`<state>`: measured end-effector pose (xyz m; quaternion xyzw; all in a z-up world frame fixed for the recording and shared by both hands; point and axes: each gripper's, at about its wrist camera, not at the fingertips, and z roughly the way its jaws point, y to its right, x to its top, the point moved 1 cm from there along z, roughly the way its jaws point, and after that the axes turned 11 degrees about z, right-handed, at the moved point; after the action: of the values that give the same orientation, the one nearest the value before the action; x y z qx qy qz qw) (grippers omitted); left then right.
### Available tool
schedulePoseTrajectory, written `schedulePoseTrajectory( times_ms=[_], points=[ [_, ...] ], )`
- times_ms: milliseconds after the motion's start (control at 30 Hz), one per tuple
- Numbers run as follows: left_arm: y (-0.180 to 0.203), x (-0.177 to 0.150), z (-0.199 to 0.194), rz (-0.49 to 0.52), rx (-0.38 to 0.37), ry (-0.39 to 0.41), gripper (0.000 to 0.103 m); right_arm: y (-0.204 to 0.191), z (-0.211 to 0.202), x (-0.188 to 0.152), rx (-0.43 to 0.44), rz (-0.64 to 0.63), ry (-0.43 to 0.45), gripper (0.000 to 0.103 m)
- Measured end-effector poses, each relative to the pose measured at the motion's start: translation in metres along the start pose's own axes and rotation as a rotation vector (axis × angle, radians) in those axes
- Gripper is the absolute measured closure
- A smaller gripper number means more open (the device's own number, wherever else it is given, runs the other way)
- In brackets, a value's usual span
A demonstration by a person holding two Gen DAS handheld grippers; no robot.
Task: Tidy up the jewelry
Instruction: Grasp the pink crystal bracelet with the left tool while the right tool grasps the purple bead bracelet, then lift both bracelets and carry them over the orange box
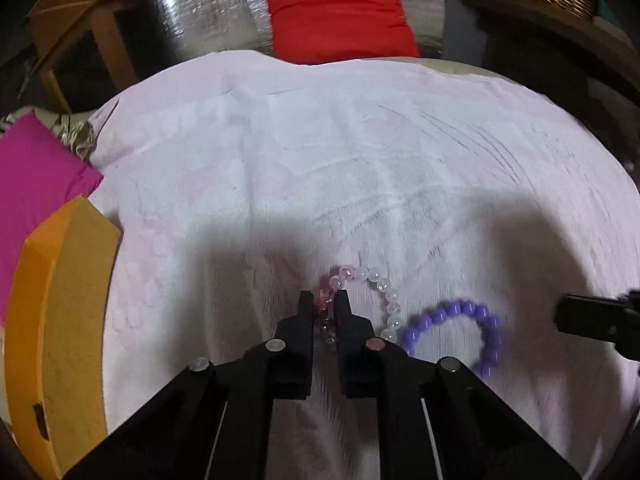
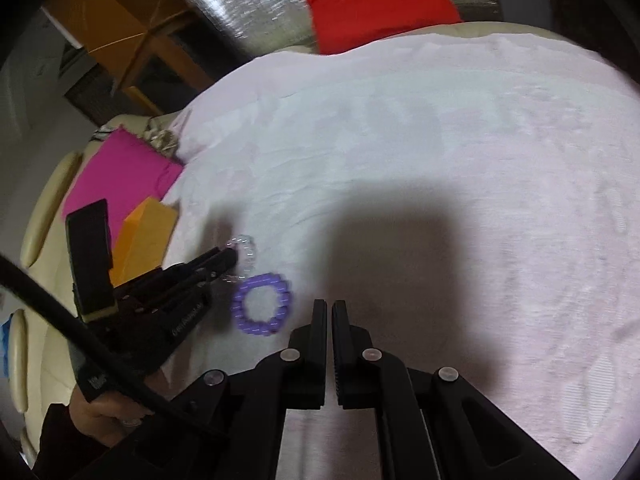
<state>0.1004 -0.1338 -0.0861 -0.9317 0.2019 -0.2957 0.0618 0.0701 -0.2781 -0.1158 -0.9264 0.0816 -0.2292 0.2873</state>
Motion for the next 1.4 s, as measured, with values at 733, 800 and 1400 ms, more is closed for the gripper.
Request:
schedulePoseTrajectory(
  times_ms=[733,800,1400],
  points=[
    [-0.033,-0.049,-0.071,-0.021,0.063,0.042,0.093,-0.05,0.043,-0.015,-0.231,-0.164,0.084,0.093],
    [-0.032,-0.051,-0.078,-0.028,0.058,0.053,0.093,-0.043,0.033,-0.01,-0.213,-0.129,0.096,0.093],
    [0.002,-0.081,-0.135,-0.025,0.123,0.12,0.093,-0.015,-0.039,-0.015,-0.174,-0.074,0.206,0.093]
  ],
)
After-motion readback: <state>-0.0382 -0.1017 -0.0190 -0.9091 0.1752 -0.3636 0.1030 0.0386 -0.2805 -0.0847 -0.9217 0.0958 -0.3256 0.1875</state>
